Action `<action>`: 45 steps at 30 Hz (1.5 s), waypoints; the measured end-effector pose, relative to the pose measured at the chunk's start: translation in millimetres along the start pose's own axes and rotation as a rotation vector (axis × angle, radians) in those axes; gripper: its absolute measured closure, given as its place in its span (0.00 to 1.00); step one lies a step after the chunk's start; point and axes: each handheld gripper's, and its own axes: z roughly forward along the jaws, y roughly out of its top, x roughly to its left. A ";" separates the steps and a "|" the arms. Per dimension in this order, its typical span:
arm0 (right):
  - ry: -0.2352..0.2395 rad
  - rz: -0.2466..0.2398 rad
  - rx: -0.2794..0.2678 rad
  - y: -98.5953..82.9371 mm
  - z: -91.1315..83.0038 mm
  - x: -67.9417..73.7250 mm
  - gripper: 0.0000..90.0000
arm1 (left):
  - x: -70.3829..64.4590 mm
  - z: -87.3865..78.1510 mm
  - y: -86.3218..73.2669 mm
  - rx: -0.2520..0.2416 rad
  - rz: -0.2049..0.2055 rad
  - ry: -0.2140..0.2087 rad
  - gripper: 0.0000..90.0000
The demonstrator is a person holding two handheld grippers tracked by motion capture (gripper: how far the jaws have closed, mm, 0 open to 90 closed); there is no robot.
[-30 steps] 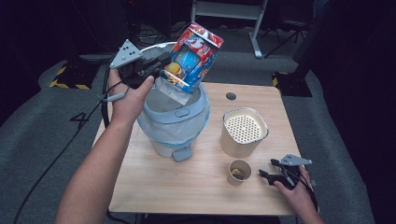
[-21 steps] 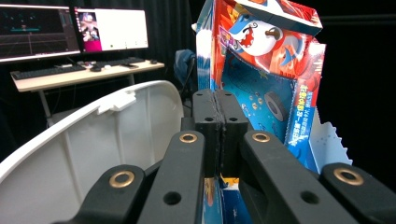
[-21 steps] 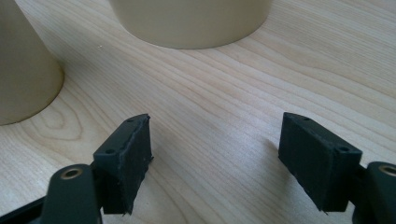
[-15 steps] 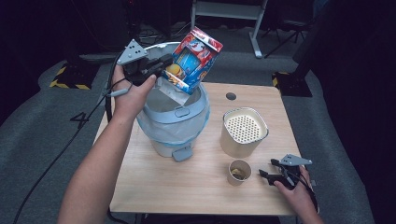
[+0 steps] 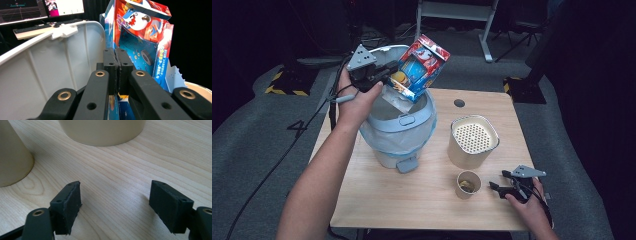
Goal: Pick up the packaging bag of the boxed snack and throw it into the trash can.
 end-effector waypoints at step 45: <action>0.001 0.000 0.000 0.0 -0.1 0.1 0.29 | -11.8 -25.6 -17.9 -0.040 0.042 0.093 0.51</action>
